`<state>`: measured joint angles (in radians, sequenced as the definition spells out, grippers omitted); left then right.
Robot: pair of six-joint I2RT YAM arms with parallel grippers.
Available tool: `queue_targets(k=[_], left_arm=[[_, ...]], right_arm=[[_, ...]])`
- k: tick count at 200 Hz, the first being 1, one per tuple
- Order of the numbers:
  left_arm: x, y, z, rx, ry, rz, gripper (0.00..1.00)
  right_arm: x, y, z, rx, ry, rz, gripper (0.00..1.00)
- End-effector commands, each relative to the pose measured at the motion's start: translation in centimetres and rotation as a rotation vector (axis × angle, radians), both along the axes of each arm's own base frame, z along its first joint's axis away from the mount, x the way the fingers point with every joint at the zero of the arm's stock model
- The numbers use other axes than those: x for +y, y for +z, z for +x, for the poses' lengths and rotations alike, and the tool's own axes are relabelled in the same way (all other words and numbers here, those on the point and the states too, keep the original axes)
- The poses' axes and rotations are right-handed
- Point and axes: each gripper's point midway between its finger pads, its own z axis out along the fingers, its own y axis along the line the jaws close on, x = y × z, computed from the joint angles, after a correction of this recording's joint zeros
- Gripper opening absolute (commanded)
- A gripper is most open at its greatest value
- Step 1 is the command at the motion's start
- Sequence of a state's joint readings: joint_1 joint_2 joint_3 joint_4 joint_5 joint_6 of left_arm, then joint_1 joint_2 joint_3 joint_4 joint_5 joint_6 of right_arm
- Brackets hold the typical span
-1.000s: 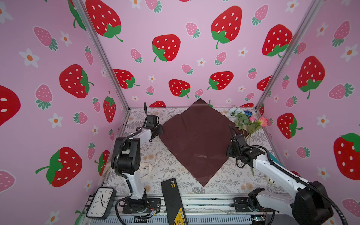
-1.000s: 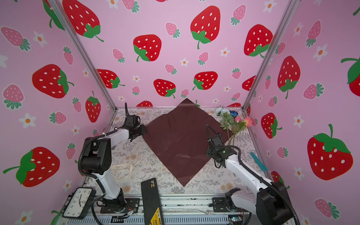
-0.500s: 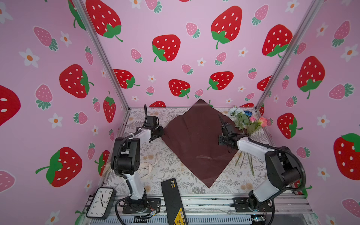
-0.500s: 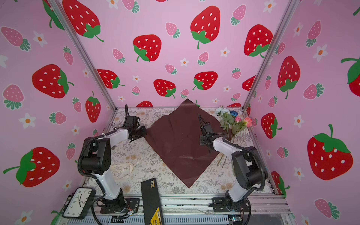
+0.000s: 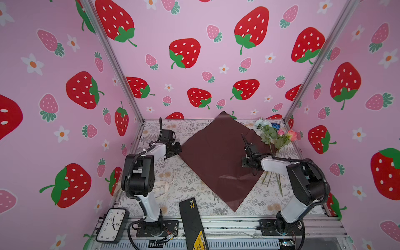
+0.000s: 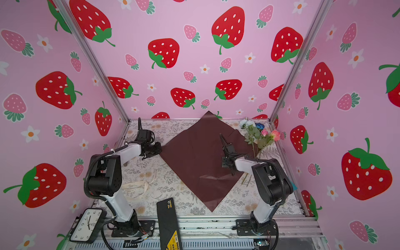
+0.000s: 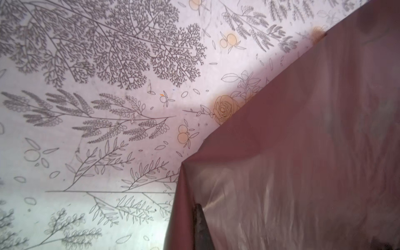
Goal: Tie the bouquet of fake flowers
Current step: 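Spread the dark red sheet flat as a diamond with both grippers, then release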
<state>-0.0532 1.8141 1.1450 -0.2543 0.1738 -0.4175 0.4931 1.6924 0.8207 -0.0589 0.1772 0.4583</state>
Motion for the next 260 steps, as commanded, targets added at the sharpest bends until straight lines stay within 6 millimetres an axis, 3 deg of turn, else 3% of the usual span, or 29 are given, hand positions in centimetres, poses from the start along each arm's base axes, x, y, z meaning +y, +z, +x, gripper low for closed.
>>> queue_targets(k=[1, 35, 79, 97, 104, 153, 180, 214, 233, 245, 260], left_arm=[[0.3, 0.1, -1.0, 0.018, 0.019, -0.008, 0.00], [0.7, -1.0, -1.3, 0.041, 0.051, -0.012, 0.00], [1.2, -2.3, -2.8, 0.076, 0.098, -0.010, 0.00], [1.5, -2.2, -2.9, 0.071, 0.109, -0.013, 0.00], [2.1, -2.2, -2.9, 0.065, 0.130, 0.012, 0.00], [3.0, -1.7, -2.5, 0.048, 0.165, 0.029, 0.00], [2.7, -1.7, -2.3, 0.049, 0.141, 0.019, 0.00], [2.5, -1.2, -2.1, 0.038, 0.131, 0.017, 0.00], [2.7, -0.2, -1.9, 0.012, 0.132, 0.026, 0.14], [3.0, 0.6, -1.7, -0.005, 0.138, 0.032, 0.25], [3.4, 1.6, -1.5, -0.025, 0.145, 0.043, 0.32]], right_arm=[[-1.8, -3.9, -6.3, 0.210, -0.032, -0.020, 0.51], [-1.2, -3.5, -9.1, 0.221, -0.049, 0.035, 0.51], [-0.4, -2.1, -9.8, 0.182, -0.067, 0.116, 0.51], [0.4, -1.2, -9.1, 0.145, -0.052, 0.154, 0.51], [0.6, -0.8, -8.7, 0.129, -0.045, 0.162, 0.55], [1.1, 2.6, -3.8, 0.011, -0.049, 0.078, 0.65], [-0.4, 6.0, -1.3, -0.070, -0.079, 0.012, 0.67], [-4.4, 10.2, 0.8, -0.165, -0.158, 0.021, 0.64], [-7.7, 12.0, 1.4, -0.206, -0.225, 0.011, 0.63], [-9.6, 12.4, 1.7, -0.208, -0.267, -0.005, 0.62], [-12.3, 12.5, 1.7, -0.205, -0.327, -0.037, 0.61]])
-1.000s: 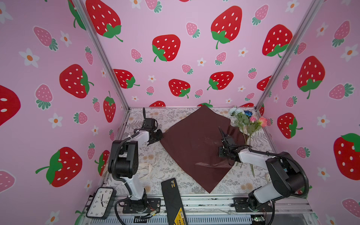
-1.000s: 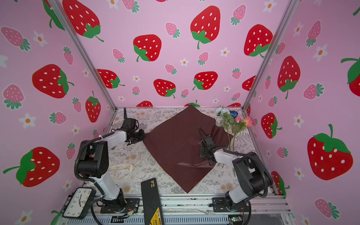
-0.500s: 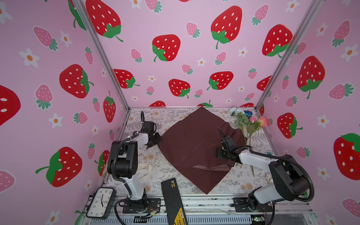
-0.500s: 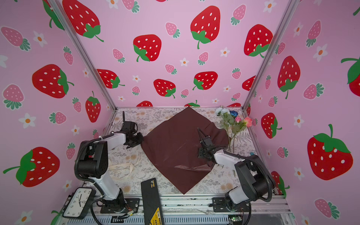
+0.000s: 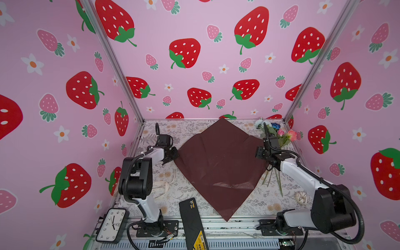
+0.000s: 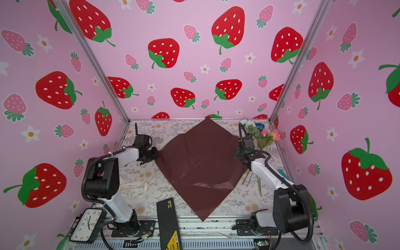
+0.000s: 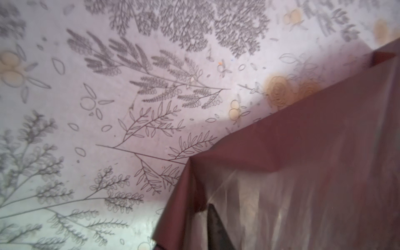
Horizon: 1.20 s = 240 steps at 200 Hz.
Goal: Tie the bouquet of fake flowers
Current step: 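Spread the dark red sheet flat as a diamond with both grippers, then release, then grasp the stem of the pale blue flower with the right gripper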
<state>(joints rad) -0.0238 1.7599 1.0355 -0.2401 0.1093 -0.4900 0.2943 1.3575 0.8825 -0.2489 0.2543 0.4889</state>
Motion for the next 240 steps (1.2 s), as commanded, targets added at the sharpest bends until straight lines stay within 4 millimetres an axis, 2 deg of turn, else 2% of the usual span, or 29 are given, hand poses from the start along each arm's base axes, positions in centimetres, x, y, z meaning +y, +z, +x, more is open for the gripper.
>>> queue_targets(k=[1, 26, 46, 51, 77, 100, 114, 156, 197, 240], left_arm=[[0.9, 3.2, 1.2, -0.074, 0.019, 0.028, 0.33], [1.7, 4.5, 1.2, -0.092, 0.035, 0.061, 0.41], [2.5, 5.5, 1.1, -0.110, 0.055, 0.084, 0.49], [2.7, 5.9, 1.2, -0.118, 0.062, 0.088, 0.51], [3.3, 7.8, 1.2, -0.156, 0.070, 0.088, 0.61], [3.2, 10.0, 1.0, -0.213, 0.063, 0.086, 0.82], [3.3, 11.3, 0.5, -0.245, 0.068, 0.089, 0.90], [2.8, 14.9, -1.6, -0.352, 0.066, 0.057, 0.94], [2.3, 16.1, -3.5, -0.405, 0.066, 0.024, 0.94], [1.7, 16.9, -3.8, -0.431, 0.049, -0.016, 0.93]], right_arm=[[-3.8, 0.6, -0.2, 0.022, -0.070, -0.071, 0.61], [-7.3, -0.6, -0.2, 0.066, -0.124, -0.110, 0.58], [-9.5, -2.5, 0.1, 0.125, -0.142, -0.104, 0.52], [-9.8, -3.1, 0.2, 0.138, -0.137, -0.091, 0.48], [-10.9, -5.4, 0.8, 0.189, -0.114, -0.032, 0.42], [-11.0, -6.8, 1.3, 0.214, -0.090, -0.004, 0.41], [-10.9, -7.7, 1.4, 0.235, -0.082, 0.003, 0.41], [-10.1, -9.0, 1.2, 0.264, -0.048, 0.043, 0.37], [-10.0, -10.1, 0.5, 0.295, -0.049, 0.049, 0.33], [-10.2, -11.2, 0.0, 0.330, -0.050, 0.032, 0.30]])
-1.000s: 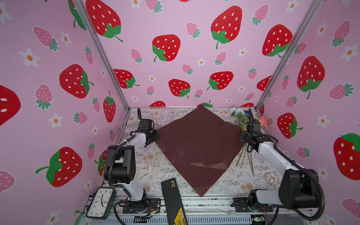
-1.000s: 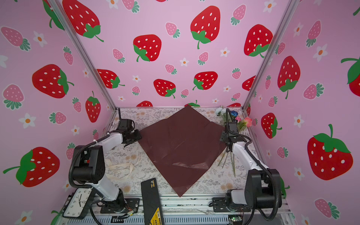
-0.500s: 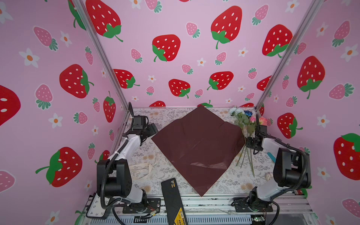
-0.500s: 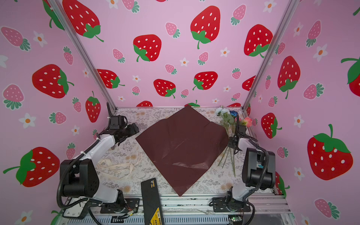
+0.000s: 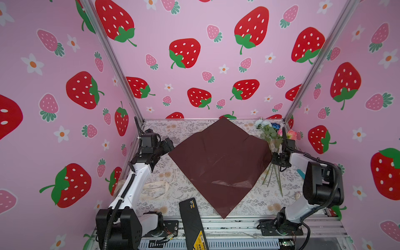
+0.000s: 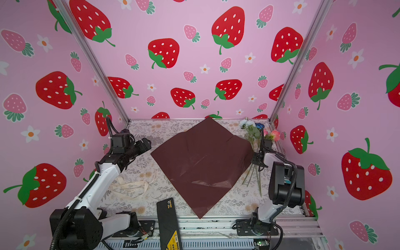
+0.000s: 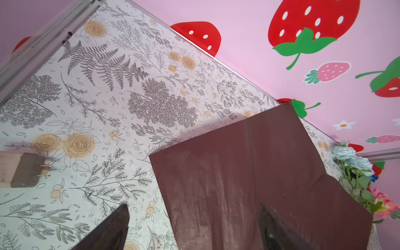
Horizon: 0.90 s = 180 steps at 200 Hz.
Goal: Tie the bouquet of fake flowers
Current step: 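Grasp the stem of the pale blue flower with the right gripper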
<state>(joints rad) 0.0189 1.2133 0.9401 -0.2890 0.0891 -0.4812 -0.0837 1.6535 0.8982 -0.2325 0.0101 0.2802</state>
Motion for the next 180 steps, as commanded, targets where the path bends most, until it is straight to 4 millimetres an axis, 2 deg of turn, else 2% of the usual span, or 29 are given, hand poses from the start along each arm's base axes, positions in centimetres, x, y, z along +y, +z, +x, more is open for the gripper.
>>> queue_targets(k=[1, 66, 105, 180], left_arm=[[-0.4, 0.8, -0.1, -0.027, -0.007, -0.035, 0.93], [-0.5, 0.7, -0.7, -0.027, -0.007, -0.048, 0.93], [-0.5, 0.5, -0.8, -0.022, -0.003, -0.051, 0.93], [-0.6, 0.3, -1.0, -0.025, -0.004, -0.058, 0.93]], right_arm=[[-0.2, -1.0, -0.5, 0.036, 0.018, -0.013, 0.30], [0.4, -2.8, -1.2, 0.069, 0.057, 0.010, 0.19], [0.7, -3.0, -1.1, 0.072, 0.075, 0.015, 0.13], [1.7, 0.6, 1.0, 0.002, 0.127, -0.002, 0.02]])
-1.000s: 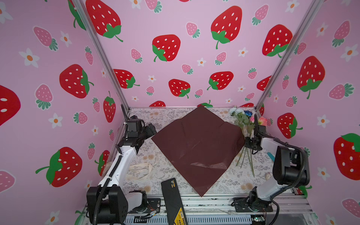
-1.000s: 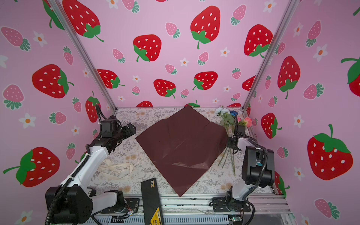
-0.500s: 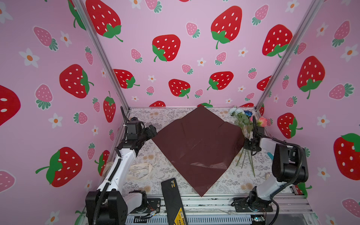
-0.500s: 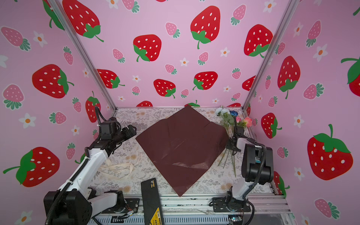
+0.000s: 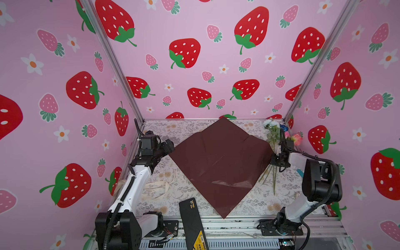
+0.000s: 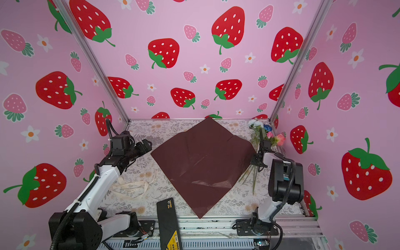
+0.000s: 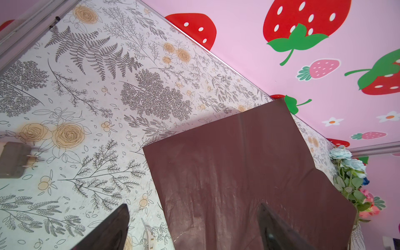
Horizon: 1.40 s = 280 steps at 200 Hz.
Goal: Tie the bouquet of fake flowers
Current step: 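Grasp the stem of the pale blue flower with the right gripper, then lift the pale blue flower and lay it on the sheet's center with the right gripper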
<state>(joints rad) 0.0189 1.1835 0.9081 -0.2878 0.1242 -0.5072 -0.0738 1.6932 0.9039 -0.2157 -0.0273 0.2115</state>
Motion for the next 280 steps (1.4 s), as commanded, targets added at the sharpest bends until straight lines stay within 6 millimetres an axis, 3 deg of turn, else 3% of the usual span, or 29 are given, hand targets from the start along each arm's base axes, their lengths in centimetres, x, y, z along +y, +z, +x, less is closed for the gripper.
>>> queue_targets(k=[1, 52, 88, 127, 153, 203, 248, 280], left_arm=[[0.0, 0.6, -0.2, -0.029, 0.008, -0.017, 0.93], [-0.6, -0.2, -0.3, -0.011, -0.022, -0.042, 0.93], [-0.8, -0.3, -0.3, -0.009, -0.026, -0.048, 0.93], [-1.2, -1.5, -0.2, 0.018, -0.032, -0.079, 0.93], [-1.6, -3.4, -0.1, 0.060, -0.031, -0.120, 0.92], [-2.4, -5.8, -0.2, 0.114, -0.040, -0.176, 0.92], [-2.4, -6.9, -0.7, 0.141, -0.037, -0.177, 0.92], [-2.6, -7.0, -0.9, 0.141, -0.044, -0.183, 0.92]], right_arm=[[0.7, 1.7, 0.7, -0.016, 0.040, -0.003, 0.02], [2.0, 5.3, 2.1, -0.074, 0.065, -0.046, 0.00], [2.1, 7.9, 1.8, -0.106, 0.043, -0.058, 0.00], [4.3, 12.0, 1.9, -0.218, 0.084, 0.019, 0.00], [8.0, 14.5, 1.9, -0.293, 0.141, 0.119, 0.00], [18.9, 16.1, 1.7, -0.390, 0.210, 0.374, 0.00], [27.3, 14.2, 2.2, -0.390, 0.227, 0.481, 0.00], [31.0, 11.7, 2.9, -0.340, 0.235, 0.508, 0.00]])
